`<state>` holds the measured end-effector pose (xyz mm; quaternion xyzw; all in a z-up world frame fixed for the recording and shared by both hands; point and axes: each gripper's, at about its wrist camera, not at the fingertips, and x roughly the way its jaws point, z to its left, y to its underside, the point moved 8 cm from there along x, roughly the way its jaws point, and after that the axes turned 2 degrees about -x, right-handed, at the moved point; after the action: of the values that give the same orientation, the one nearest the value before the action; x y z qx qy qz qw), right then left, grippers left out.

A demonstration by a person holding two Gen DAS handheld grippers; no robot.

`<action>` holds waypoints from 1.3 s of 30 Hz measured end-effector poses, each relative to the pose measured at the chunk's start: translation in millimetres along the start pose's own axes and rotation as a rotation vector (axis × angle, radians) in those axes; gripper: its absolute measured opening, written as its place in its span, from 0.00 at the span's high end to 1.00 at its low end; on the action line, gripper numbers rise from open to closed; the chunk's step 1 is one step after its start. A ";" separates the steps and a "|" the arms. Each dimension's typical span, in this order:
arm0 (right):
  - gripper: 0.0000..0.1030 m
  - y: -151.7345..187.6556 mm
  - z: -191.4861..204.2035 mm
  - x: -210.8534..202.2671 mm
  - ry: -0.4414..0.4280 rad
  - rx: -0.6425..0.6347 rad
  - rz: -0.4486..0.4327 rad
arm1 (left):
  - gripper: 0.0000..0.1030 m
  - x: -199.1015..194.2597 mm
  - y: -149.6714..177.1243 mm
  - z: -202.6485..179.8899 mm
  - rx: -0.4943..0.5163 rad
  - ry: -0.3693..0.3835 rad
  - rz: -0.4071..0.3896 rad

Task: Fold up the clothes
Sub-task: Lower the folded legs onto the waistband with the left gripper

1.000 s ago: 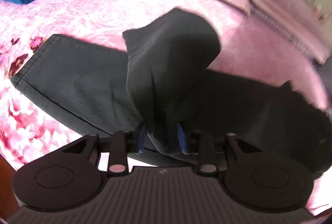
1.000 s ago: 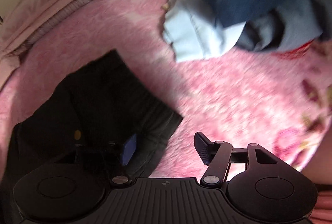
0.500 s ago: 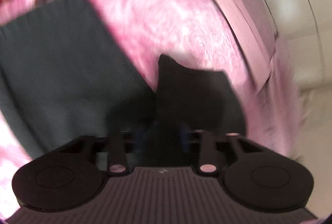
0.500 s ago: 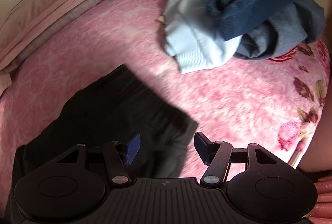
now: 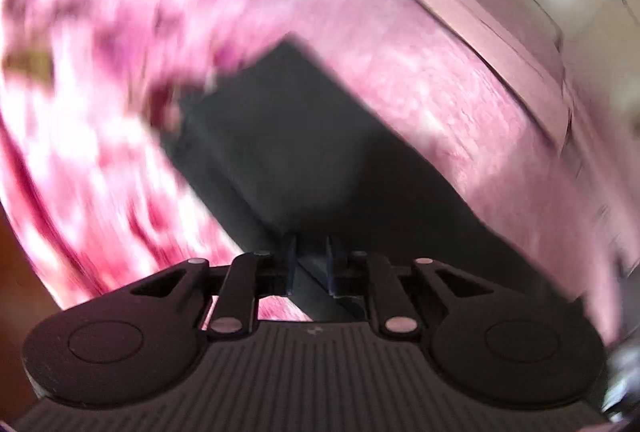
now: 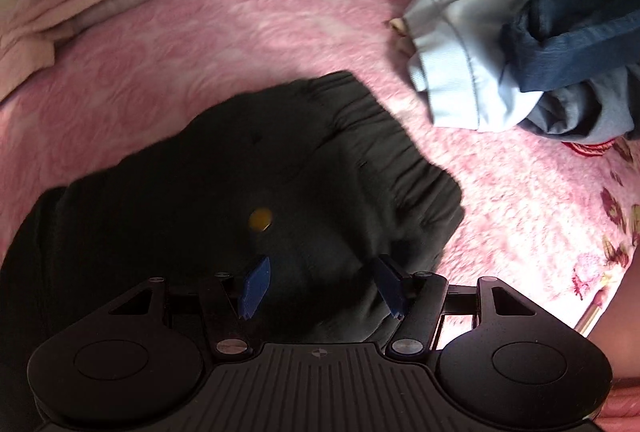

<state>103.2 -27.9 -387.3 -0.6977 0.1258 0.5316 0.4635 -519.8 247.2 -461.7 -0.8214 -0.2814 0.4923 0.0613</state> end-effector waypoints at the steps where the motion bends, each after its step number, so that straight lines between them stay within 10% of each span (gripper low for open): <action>1: 0.40 1.8 3.8 0.4 -0.005 -0.010 0.002 | 0.88 -0.2 -1.6 5.4 -0.077 0.025 -0.016; 5: 0.40 21.0 12.3 3.3 -0.105 0.073 0.055 | 0.83 -7.3 -5.8 18.5 -0.250 0.067 -0.060; 17: 0.41 93.0 19.8 1.3 -0.607 0.642 0.338 | 0.83 3.6 -11.4 11.6 -0.174 0.018 -0.045; 21: 0.42 96.4 19.4 13.8 -0.587 0.656 0.334 | 0.83 6.0 -11.3 12.2 -0.161 0.010 -0.041; 27: 0.80 91.3 15.5 17.2 -0.545 0.610 0.324 | 0.93 8.2 -14.4 11.9 -0.115 -0.003 -0.044; 39: 0.80 74.9 28.2 11.5 -0.524 0.538 0.288 | 0.88 13.1 -18.3 14.0 -0.131 0.009 -0.046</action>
<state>40.1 -42.5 -435.7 -0.3676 0.2343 0.6990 0.5669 -534.2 266.9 -472.1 -0.8193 -0.3315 0.4674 0.0201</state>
